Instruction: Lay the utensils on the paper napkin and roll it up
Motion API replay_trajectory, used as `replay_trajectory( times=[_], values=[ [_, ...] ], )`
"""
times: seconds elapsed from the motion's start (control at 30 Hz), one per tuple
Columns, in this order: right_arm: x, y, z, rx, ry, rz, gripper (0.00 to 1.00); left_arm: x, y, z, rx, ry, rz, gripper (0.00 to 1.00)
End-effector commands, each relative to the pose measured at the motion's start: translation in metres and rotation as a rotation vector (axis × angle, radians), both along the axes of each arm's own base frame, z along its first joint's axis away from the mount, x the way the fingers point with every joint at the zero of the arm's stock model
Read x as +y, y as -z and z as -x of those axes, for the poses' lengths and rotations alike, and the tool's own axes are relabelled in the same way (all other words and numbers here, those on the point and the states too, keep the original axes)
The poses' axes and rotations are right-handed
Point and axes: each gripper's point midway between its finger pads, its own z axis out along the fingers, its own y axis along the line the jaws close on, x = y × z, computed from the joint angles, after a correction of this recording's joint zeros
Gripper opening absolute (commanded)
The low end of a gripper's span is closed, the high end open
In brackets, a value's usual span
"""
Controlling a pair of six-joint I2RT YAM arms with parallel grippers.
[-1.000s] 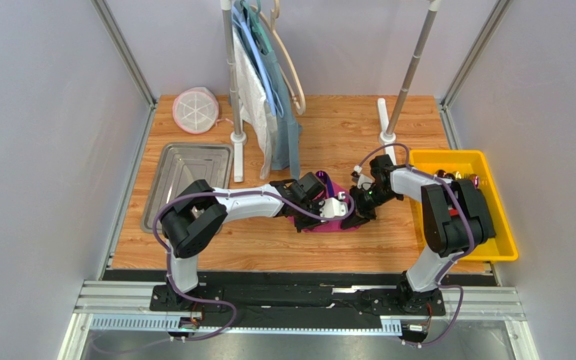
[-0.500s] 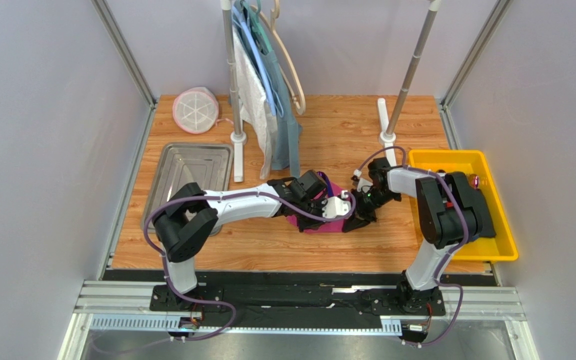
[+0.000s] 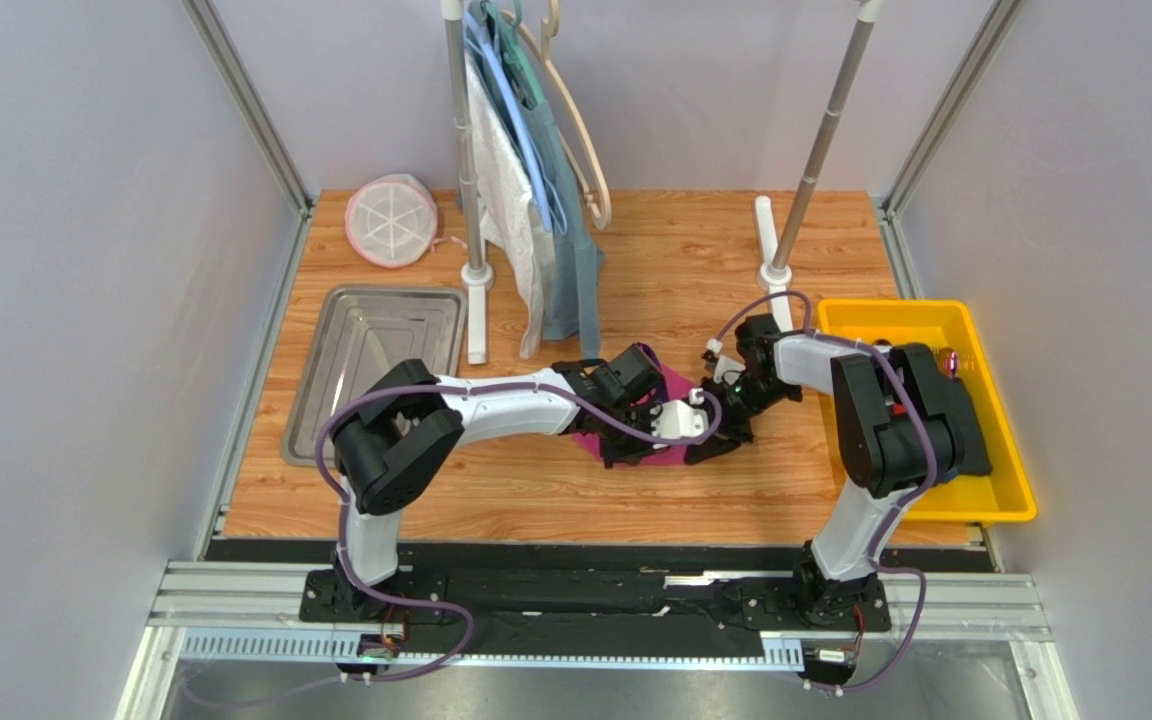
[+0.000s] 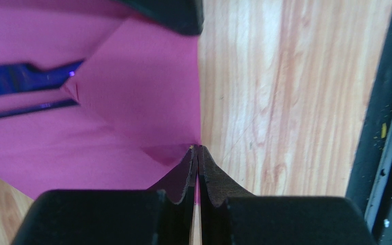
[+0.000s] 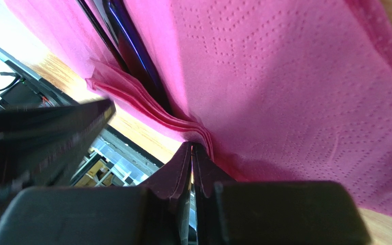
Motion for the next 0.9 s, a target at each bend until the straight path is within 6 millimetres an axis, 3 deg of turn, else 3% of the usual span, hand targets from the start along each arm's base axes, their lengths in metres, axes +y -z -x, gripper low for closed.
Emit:
replay_trajectory(
  times=[0.0,0.3,0.43,0.67,0.87],
  values=[
    [-0.003,-0.01,-0.011,-0.055,-0.018,0.017,0.11,0.011,0.011,0.006,0.035,0.002,-0.021,0.06],
    [-0.017,-0.015,-0.013,-0.028,0.006,0.032,0.13,0.02,0.021,0.014,0.057,0.002,-0.043,0.05],
    [-0.016,-0.009,-0.013,-0.011,0.014,0.036,0.13,0.016,0.014,0.011,0.048,-0.002,-0.024,0.07],
    [-0.019,-0.005,-0.016,-0.018,0.016,0.056,0.13,-0.003,-0.022,0.0,0.008,-0.012,0.049,0.15],
    [-0.02,-0.005,-0.016,-0.024,0.014,0.062,0.13,-0.013,-0.026,-0.005,0.014,-0.028,0.069,0.15]
  ],
)
